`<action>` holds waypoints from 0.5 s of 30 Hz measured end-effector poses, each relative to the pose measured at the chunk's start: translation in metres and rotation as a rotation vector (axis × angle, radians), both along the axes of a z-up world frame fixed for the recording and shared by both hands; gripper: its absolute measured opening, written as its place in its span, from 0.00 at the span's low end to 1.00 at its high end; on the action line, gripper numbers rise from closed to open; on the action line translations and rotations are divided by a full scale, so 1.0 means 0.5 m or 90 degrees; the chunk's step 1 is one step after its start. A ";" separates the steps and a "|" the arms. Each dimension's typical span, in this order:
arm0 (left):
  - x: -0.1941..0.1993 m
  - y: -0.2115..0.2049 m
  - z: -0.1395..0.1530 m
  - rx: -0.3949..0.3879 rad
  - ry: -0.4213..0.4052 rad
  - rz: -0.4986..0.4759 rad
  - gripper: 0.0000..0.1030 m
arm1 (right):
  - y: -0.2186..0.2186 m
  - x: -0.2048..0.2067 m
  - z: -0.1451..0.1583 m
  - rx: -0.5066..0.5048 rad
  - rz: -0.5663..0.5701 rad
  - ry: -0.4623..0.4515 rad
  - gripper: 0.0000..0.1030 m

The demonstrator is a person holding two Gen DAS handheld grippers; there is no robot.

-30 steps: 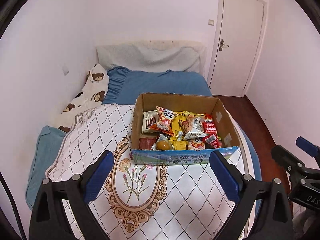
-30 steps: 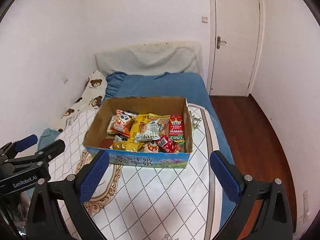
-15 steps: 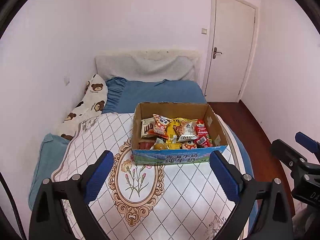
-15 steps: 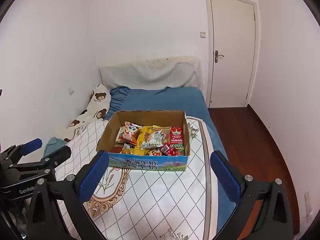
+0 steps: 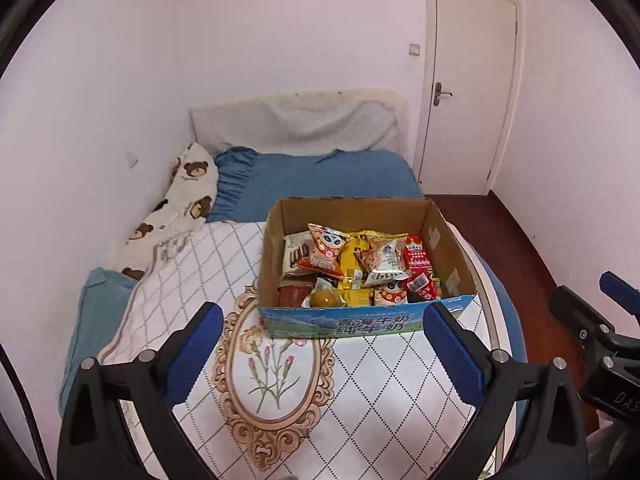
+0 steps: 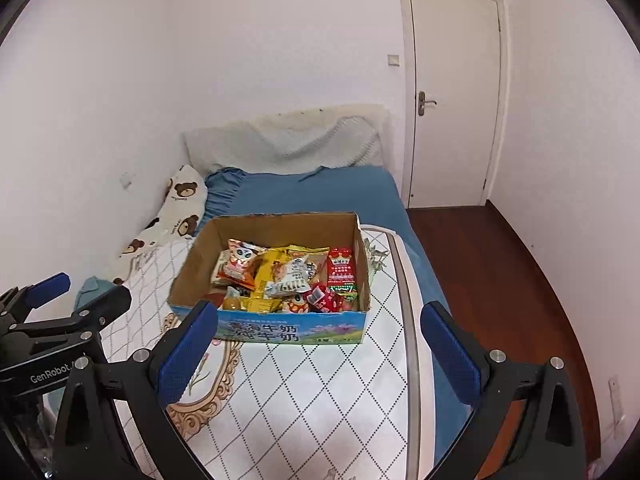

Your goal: Organize snacks

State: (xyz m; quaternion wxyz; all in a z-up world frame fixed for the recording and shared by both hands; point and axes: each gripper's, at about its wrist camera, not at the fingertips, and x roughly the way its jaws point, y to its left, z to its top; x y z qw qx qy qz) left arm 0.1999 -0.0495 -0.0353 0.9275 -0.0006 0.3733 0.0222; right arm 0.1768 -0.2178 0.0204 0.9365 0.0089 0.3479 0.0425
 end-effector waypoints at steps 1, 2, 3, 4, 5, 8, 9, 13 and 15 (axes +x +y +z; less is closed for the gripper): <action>0.008 0.000 -0.007 0.002 0.004 0.002 0.99 | -0.002 0.012 -0.009 -0.002 -0.007 0.003 1.00; 0.018 0.000 -0.015 0.002 0.008 0.003 0.99 | -0.003 0.021 -0.016 -0.002 -0.010 0.003 1.00; 0.026 -0.001 -0.022 0.005 0.010 0.006 0.99 | -0.005 0.031 -0.025 -0.003 -0.014 0.005 1.00; 0.033 -0.002 -0.028 0.008 0.013 0.008 0.99 | -0.007 0.041 -0.031 -0.001 -0.017 0.009 1.00; 0.043 -0.002 -0.034 0.008 0.016 0.009 0.99 | -0.009 0.050 -0.037 0.002 -0.018 0.011 1.00; 0.058 -0.001 -0.047 0.010 0.021 0.018 0.99 | -0.015 0.074 -0.055 0.002 -0.030 0.014 1.00; 0.065 0.000 -0.052 0.009 0.022 0.021 0.99 | -0.016 0.081 -0.060 0.003 -0.032 0.015 1.00; 0.081 0.000 -0.068 0.016 0.030 0.025 0.99 | -0.017 0.113 -0.081 0.005 -0.032 0.025 1.00; 0.090 0.001 -0.075 0.014 0.036 0.026 0.99 | -0.018 0.122 -0.091 0.005 -0.032 0.031 1.00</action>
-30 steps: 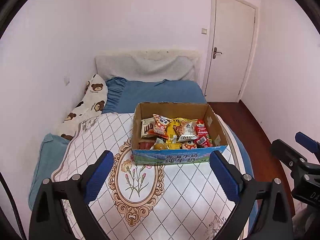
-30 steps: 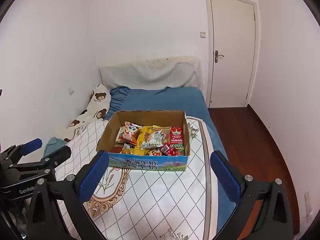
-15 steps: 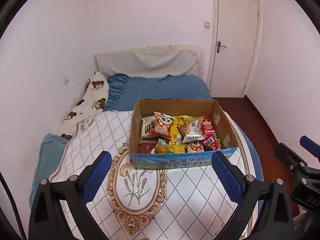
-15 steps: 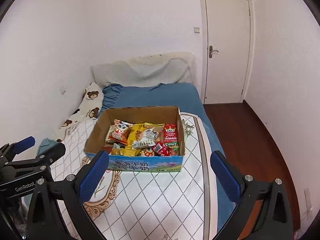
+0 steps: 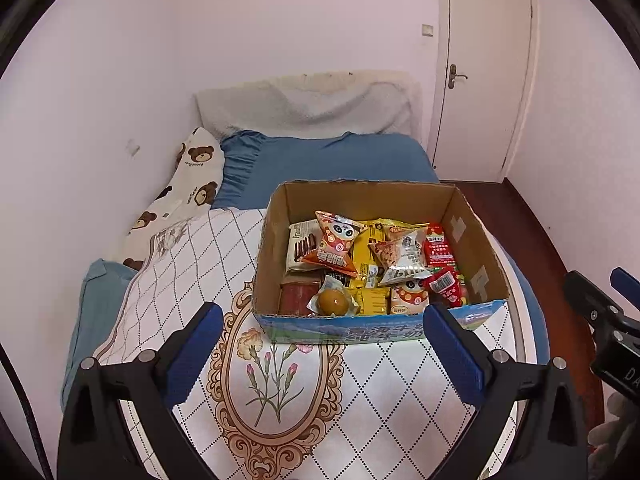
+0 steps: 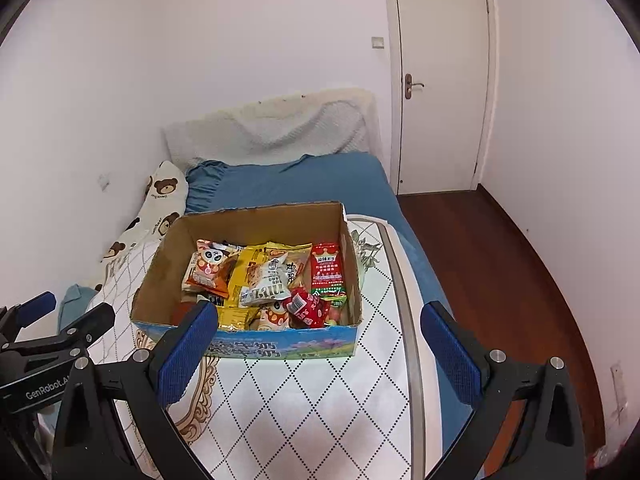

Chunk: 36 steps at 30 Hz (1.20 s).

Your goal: Organize snacks

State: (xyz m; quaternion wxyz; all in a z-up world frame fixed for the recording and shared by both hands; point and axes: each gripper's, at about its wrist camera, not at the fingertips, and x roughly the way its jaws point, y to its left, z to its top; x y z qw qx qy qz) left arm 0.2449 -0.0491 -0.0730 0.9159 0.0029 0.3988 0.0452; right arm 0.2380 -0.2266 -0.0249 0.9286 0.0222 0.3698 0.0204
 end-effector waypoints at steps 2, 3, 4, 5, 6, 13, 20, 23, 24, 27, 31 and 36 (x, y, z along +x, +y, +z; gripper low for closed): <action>0.007 0.002 -0.003 -0.002 0.005 0.002 0.99 | -0.001 0.011 -0.009 -0.002 -0.001 0.004 1.00; 0.010 0.002 -0.006 -0.002 0.008 0.001 0.99 | -0.001 0.014 -0.013 -0.002 0.000 0.006 1.00; 0.014 0.002 -0.009 -0.004 0.009 0.001 0.99 | -0.002 0.016 -0.017 -0.001 0.001 0.008 1.00; 0.017 0.001 -0.012 -0.004 0.010 0.001 0.99 | -0.002 0.019 -0.021 -0.002 0.000 0.011 1.00; 0.019 0.000 -0.014 -0.003 0.012 0.000 0.99 | -0.002 0.022 -0.024 -0.001 0.000 0.014 1.00; 0.030 -0.007 -0.023 -0.002 0.019 -0.004 0.99 | -0.002 0.029 -0.025 -0.001 0.006 0.016 1.00; 0.031 -0.007 -0.024 -0.007 0.020 -0.006 0.99 | -0.002 0.032 -0.026 -0.004 0.007 0.016 1.00; 0.032 -0.007 -0.023 -0.005 0.019 -0.005 0.99 | -0.002 0.031 -0.027 -0.005 0.008 0.017 1.00; 0.032 -0.007 -0.023 -0.004 0.017 -0.005 0.99 | -0.002 0.032 -0.027 -0.004 0.008 0.017 1.00; 0.031 -0.008 -0.019 -0.003 0.013 -0.005 0.99 | -0.003 0.031 -0.028 -0.005 0.008 0.017 1.00; 0.030 -0.010 -0.009 -0.004 0.009 -0.004 0.99 | -0.003 0.034 -0.031 -0.002 0.008 0.017 1.00; 0.028 -0.011 -0.003 -0.004 0.006 -0.003 0.99 | -0.002 0.034 -0.031 -0.003 0.008 0.017 1.00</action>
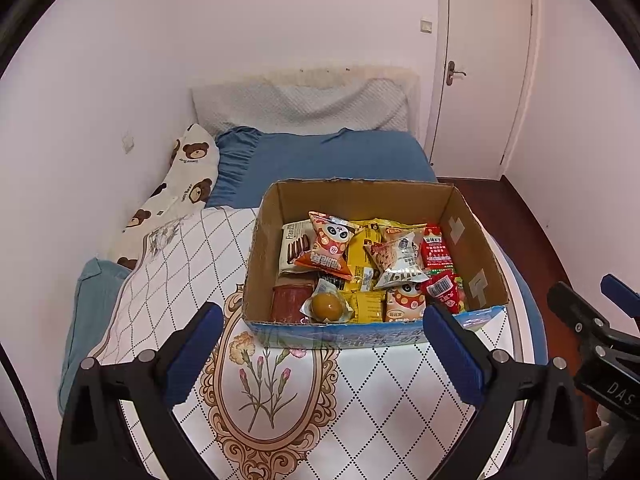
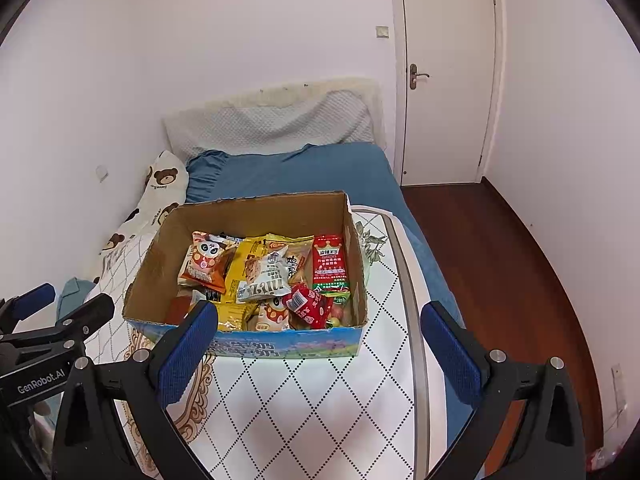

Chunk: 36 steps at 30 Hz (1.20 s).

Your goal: Organize snacks

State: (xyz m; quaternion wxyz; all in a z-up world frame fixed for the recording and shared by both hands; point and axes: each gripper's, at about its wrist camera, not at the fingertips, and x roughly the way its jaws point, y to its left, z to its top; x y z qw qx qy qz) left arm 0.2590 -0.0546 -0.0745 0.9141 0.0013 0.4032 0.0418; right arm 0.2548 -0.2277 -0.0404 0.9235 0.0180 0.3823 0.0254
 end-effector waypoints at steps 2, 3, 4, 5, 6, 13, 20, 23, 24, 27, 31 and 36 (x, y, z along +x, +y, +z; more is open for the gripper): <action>-0.001 0.000 0.001 0.000 -0.001 0.000 0.99 | 0.000 0.000 0.000 0.000 0.000 0.000 1.00; -0.002 -0.001 0.001 0.000 -0.002 0.000 0.99 | 0.001 0.000 -0.002 -0.001 0.001 0.000 1.00; -0.002 -0.001 0.002 0.001 -0.002 0.000 0.99 | 0.002 0.000 -0.002 0.000 0.002 -0.001 1.00; -0.003 -0.001 0.002 0.002 -0.002 0.000 0.99 | 0.002 -0.001 -0.002 0.000 0.002 -0.001 1.00; -0.004 -0.001 0.002 0.001 -0.001 -0.001 0.99 | 0.002 -0.001 -0.002 -0.001 0.002 0.000 1.00; -0.008 -0.001 0.005 0.003 -0.001 0.002 0.99 | 0.005 -0.005 -0.001 -0.002 0.003 -0.001 1.00; -0.009 -0.002 0.007 0.006 -0.005 0.003 0.99 | 0.006 -0.006 0.002 -0.002 0.003 -0.004 1.00; -0.011 -0.002 0.007 0.005 -0.005 0.003 0.99 | 0.006 -0.006 0.003 -0.003 0.003 -0.004 1.00; -0.011 -0.002 0.007 0.005 -0.005 0.003 0.99 | 0.005 -0.007 0.003 -0.002 0.003 -0.004 1.00; -0.011 -0.002 0.007 0.006 -0.005 0.002 0.99 | 0.006 -0.007 0.004 -0.002 0.004 -0.004 1.00; -0.011 -0.003 0.009 0.005 -0.007 0.003 0.99 | 0.005 -0.008 0.005 0.000 0.004 -0.005 1.00; -0.011 -0.003 0.008 0.004 -0.006 0.002 0.99 | 0.005 -0.009 0.005 -0.001 0.005 -0.005 1.00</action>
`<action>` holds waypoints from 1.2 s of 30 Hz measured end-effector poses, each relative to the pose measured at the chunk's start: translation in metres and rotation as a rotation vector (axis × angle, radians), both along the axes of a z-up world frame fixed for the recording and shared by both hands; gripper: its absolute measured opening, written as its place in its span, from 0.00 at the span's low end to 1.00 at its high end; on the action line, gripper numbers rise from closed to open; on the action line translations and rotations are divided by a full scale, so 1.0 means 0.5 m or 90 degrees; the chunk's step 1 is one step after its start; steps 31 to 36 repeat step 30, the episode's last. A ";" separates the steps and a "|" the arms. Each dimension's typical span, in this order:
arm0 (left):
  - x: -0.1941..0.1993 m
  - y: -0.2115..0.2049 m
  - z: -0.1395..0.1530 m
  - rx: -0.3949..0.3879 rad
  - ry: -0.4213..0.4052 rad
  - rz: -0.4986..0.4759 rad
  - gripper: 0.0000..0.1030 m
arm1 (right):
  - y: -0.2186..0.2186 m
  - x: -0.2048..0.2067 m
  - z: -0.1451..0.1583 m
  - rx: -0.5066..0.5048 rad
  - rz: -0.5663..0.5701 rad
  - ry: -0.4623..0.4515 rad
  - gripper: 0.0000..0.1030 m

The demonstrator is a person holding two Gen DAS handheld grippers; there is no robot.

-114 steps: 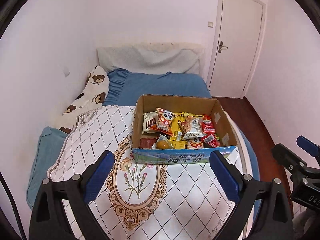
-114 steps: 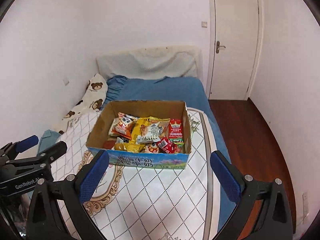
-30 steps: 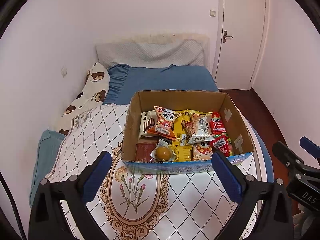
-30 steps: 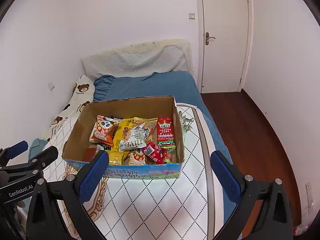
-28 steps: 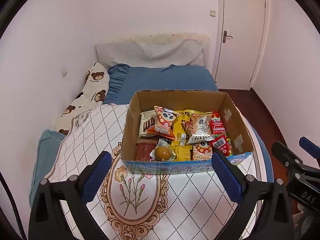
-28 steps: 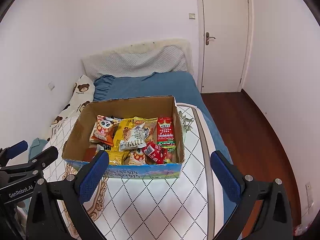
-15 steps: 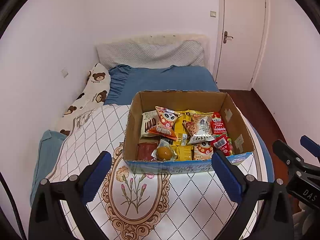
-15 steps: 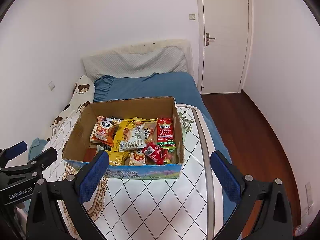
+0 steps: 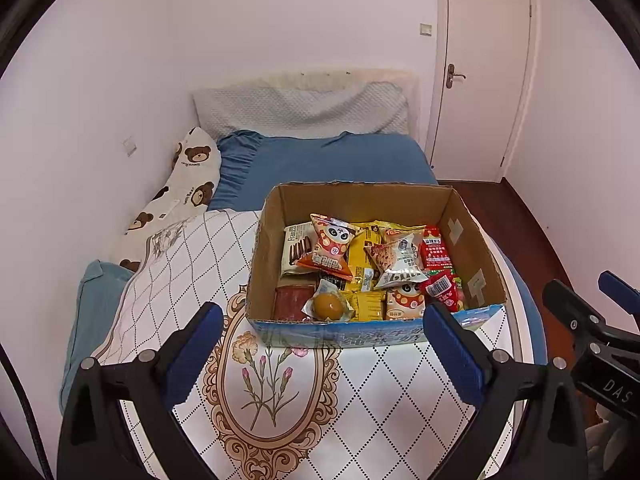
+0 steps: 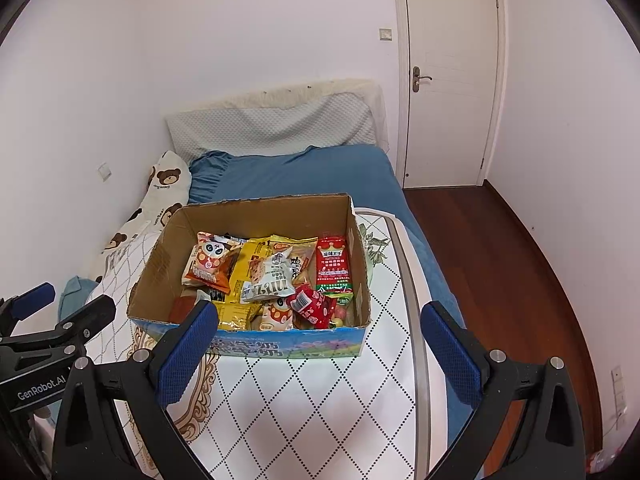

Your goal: Organize snacks

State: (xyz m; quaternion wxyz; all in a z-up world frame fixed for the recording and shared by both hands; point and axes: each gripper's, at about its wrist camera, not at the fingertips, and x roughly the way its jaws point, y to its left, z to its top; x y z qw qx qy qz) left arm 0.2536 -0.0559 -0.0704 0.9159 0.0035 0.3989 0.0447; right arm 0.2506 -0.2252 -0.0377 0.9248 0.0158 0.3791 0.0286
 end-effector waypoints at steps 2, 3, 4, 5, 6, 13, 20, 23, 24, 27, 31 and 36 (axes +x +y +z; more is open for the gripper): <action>-0.001 0.001 0.000 0.001 -0.001 -0.001 0.99 | -0.001 -0.002 0.001 0.001 0.001 -0.001 1.00; 0.000 0.000 0.000 0.001 -0.001 0.000 0.99 | -0.001 -0.002 0.001 -0.001 0.001 -0.001 1.00; -0.001 0.001 0.000 0.000 0.000 0.000 0.99 | 0.000 -0.002 0.003 -0.001 0.002 -0.002 1.00; -0.001 0.000 0.000 0.000 0.000 0.000 0.99 | 0.000 -0.002 0.003 0.000 0.003 -0.002 1.00; -0.001 0.001 0.000 0.001 0.000 -0.001 0.99 | 0.000 -0.001 0.003 0.001 0.003 -0.001 1.00; -0.002 0.001 0.001 0.001 -0.001 0.001 0.99 | -0.001 0.000 0.007 0.003 0.005 -0.003 1.00; -0.003 0.002 0.002 0.000 -0.001 0.002 0.99 | 0.000 0.000 0.008 0.001 0.008 -0.002 1.00; -0.005 0.000 0.004 -0.001 0.001 0.003 0.99 | -0.001 -0.001 0.008 0.001 0.008 -0.001 1.00; -0.005 0.001 0.004 -0.001 0.000 0.002 0.99 | -0.001 0.000 0.008 0.002 0.007 -0.002 1.00; -0.005 0.001 0.002 -0.001 -0.001 0.004 0.99 | -0.001 -0.001 0.007 0.002 0.007 0.000 1.00; -0.006 0.001 0.004 -0.001 -0.005 0.005 0.99 | -0.001 -0.002 0.006 0.001 0.007 0.000 1.00; -0.006 0.001 0.004 -0.001 -0.005 0.005 0.99 | -0.001 -0.002 0.006 0.001 0.007 0.000 1.00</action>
